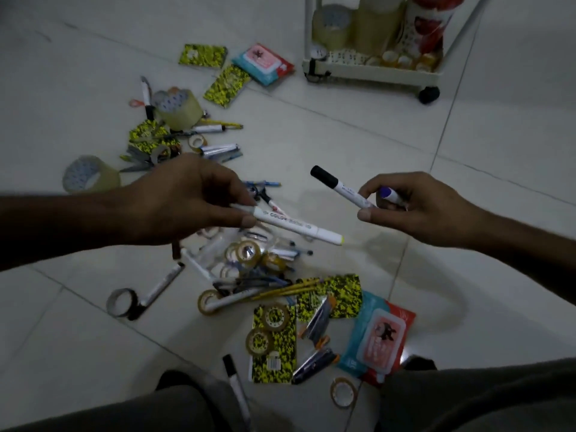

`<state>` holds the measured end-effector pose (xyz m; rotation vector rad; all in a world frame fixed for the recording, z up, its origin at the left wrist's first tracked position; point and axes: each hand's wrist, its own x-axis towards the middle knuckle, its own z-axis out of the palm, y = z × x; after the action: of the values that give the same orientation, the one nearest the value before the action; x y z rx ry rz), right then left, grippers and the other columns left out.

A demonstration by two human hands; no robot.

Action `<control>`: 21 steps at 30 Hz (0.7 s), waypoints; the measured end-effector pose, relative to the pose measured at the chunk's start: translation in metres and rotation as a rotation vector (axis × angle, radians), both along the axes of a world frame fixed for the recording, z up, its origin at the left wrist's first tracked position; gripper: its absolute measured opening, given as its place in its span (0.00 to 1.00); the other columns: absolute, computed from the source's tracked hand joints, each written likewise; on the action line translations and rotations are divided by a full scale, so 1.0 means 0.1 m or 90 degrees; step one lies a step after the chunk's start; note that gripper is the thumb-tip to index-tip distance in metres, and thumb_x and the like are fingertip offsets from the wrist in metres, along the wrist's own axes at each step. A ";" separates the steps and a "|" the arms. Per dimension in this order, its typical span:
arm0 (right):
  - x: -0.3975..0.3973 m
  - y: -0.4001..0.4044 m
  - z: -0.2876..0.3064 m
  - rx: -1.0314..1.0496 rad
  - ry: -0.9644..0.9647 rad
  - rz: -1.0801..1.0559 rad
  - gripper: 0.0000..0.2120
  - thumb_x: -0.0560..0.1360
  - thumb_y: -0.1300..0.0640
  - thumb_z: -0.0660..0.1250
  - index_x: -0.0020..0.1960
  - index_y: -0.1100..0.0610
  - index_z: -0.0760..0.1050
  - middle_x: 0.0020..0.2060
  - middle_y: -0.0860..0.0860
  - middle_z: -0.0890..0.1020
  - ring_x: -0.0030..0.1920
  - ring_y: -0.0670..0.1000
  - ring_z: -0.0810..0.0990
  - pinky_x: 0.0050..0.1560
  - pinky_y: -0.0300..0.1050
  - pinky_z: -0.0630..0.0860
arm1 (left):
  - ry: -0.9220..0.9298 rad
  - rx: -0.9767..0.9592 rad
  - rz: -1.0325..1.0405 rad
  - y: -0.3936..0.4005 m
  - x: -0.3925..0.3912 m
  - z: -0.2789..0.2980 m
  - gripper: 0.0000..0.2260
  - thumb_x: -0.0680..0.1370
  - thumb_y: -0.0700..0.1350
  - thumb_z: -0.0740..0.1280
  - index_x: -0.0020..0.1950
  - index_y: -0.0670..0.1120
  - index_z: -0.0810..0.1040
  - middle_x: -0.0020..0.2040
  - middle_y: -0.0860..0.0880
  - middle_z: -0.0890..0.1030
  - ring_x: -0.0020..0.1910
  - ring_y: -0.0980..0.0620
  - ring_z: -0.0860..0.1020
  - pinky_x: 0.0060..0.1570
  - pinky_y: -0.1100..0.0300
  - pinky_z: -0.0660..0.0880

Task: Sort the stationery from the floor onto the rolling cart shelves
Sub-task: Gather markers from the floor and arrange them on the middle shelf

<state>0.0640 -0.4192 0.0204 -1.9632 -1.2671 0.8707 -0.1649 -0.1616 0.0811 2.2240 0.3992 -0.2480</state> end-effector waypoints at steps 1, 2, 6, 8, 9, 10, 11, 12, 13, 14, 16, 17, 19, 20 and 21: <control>0.04 0.03 0.04 0.011 0.000 -0.011 0.07 0.75 0.45 0.72 0.50 0.46 0.80 0.29 0.55 0.73 0.27 0.45 0.66 0.29 0.37 0.62 | -0.001 -0.015 0.013 0.04 0.10 0.03 0.09 0.67 0.53 0.78 0.45 0.54 0.86 0.38 0.52 0.86 0.39 0.48 0.85 0.42 0.51 0.82; 0.08 0.06 0.09 0.026 0.001 -0.029 0.07 0.75 0.44 0.71 0.50 0.45 0.80 0.29 0.56 0.74 0.27 0.47 0.67 0.30 0.40 0.63 | -0.008 -0.030 0.025 0.07 0.21 0.05 0.10 0.67 0.52 0.78 0.46 0.52 0.87 0.38 0.51 0.87 0.39 0.47 0.85 0.41 0.50 0.82; 0.35 0.11 0.30 0.099 0.030 -0.147 0.07 0.76 0.45 0.71 0.49 0.48 0.81 0.33 0.57 0.78 0.31 0.57 0.73 0.33 0.50 0.68 | -0.045 -0.106 0.042 0.17 0.83 0.18 0.10 0.69 0.48 0.77 0.47 0.46 0.86 0.41 0.47 0.87 0.39 0.54 0.82 0.39 0.62 0.76; 0.52 0.15 0.43 0.123 0.043 -0.208 0.09 0.76 0.45 0.70 0.48 0.50 0.82 0.34 0.56 0.80 0.32 0.55 0.75 0.35 0.50 0.70 | -0.077 -0.152 0.052 0.19 1.21 0.28 0.13 0.69 0.48 0.75 0.49 0.43 0.84 0.44 0.43 0.87 0.44 0.49 0.84 0.44 0.59 0.77; 0.62 0.17 0.51 0.136 0.053 -0.238 0.10 0.77 0.45 0.69 0.48 0.52 0.82 0.33 0.54 0.80 0.32 0.51 0.74 0.35 0.48 0.71 | -0.097 -0.188 0.055 0.21 1.42 0.36 0.13 0.70 0.47 0.75 0.50 0.41 0.82 0.46 0.42 0.87 0.47 0.46 0.85 0.47 0.55 0.78; 0.72 0.20 0.59 0.148 0.065 -0.266 0.11 0.78 0.46 0.69 0.47 0.53 0.82 0.32 0.52 0.79 0.31 0.48 0.74 0.34 0.47 0.71 | -0.116 -0.219 0.059 0.21 1.63 0.43 0.13 0.72 0.45 0.74 0.51 0.39 0.81 0.48 0.41 0.87 0.50 0.44 0.85 0.50 0.51 0.79; 0.81 0.23 0.68 0.160 0.078 -0.291 0.12 0.79 0.46 0.68 0.46 0.54 0.82 0.30 0.50 0.78 0.30 0.47 0.73 0.33 0.46 0.70 | -0.136 -0.249 0.066 0.20 1.83 0.51 0.11 0.75 0.43 0.72 0.52 0.38 0.79 0.49 0.41 0.87 0.51 0.43 0.85 0.52 0.49 0.80; 0.91 0.26 0.78 0.175 0.087 -0.313 0.13 0.80 0.46 0.67 0.45 0.55 0.81 0.30 0.50 0.78 0.29 0.47 0.72 0.31 0.45 0.70 | -0.154 -0.280 0.076 0.17 2.03 0.58 0.09 0.78 0.42 0.70 0.52 0.37 0.77 0.50 0.41 0.87 0.52 0.42 0.85 0.52 0.48 0.80; 1.00 0.29 0.88 0.194 0.089 -0.335 0.14 0.80 0.46 0.65 0.45 0.56 0.80 0.31 0.51 0.79 0.28 0.48 0.72 0.30 0.44 0.69 | -0.171 -0.312 0.087 0.14 2.20 0.67 0.07 0.79 0.41 0.68 0.53 0.37 0.76 0.51 0.40 0.86 0.51 0.41 0.85 0.52 0.48 0.80; 1.10 0.32 0.99 0.218 0.085 -0.357 0.15 0.81 0.46 0.64 0.46 0.55 0.80 0.33 0.54 0.81 0.28 0.49 0.71 0.29 0.43 0.68 | -0.194 -0.337 0.098 0.11 2.38 0.74 0.07 0.81 0.41 0.67 0.54 0.37 0.77 0.51 0.39 0.86 0.47 0.41 0.85 0.49 0.49 0.81; 1.31 0.37 1.20 0.266 0.061 -0.403 0.14 0.81 0.44 0.63 0.47 0.53 0.79 0.34 0.55 0.82 0.26 0.48 0.71 0.26 0.40 0.67 | -0.245 -0.352 0.113 0.05 2.74 0.91 0.08 0.82 0.43 0.66 0.54 0.38 0.78 0.49 0.39 0.86 0.41 0.43 0.85 0.41 0.54 0.83; 1.42 0.40 1.28 0.278 0.035 -0.427 0.13 0.81 0.43 0.62 0.48 0.50 0.80 0.31 0.52 0.81 0.26 0.46 0.71 0.26 0.40 0.67 | -0.267 -0.352 0.123 0.01 2.91 1.00 0.08 0.82 0.45 0.66 0.55 0.40 0.79 0.48 0.40 0.86 0.40 0.44 0.84 0.39 0.55 0.83; 1.65 0.49 1.41 0.280 -0.008 -0.469 0.11 0.82 0.44 0.61 0.52 0.48 0.80 0.30 0.47 0.78 0.28 0.44 0.72 0.28 0.40 0.68 | -0.303 -0.348 0.155 -0.04 3.22 1.15 0.08 0.82 0.45 0.67 0.57 0.42 0.78 0.46 0.41 0.87 0.40 0.43 0.85 0.40 0.52 0.83; 1.76 0.54 1.44 0.271 -0.020 -0.485 0.10 0.83 0.46 0.61 0.54 0.47 0.79 0.33 0.47 0.78 0.29 0.44 0.73 0.29 0.41 0.69 | -0.316 -0.348 0.175 -0.05 3.36 1.21 0.08 0.81 0.45 0.68 0.57 0.43 0.76 0.45 0.41 0.87 0.40 0.41 0.85 0.41 0.50 0.84; 1.86 0.60 1.47 0.259 -0.028 -0.496 0.09 0.83 0.49 0.60 0.57 0.48 0.78 0.37 0.48 0.79 0.31 0.45 0.74 0.30 0.41 0.69 | -0.324 -0.352 0.193 -0.05 3.51 1.25 0.07 0.81 0.44 0.69 0.56 0.43 0.75 0.45 0.40 0.86 0.39 0.41 0.85 0.39 0.50 0.84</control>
<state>0.2498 -0.3591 0.1672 -1.8965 -0.5362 0.1620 0.1862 -0.1670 0.2059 1.5805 0.3291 0.3321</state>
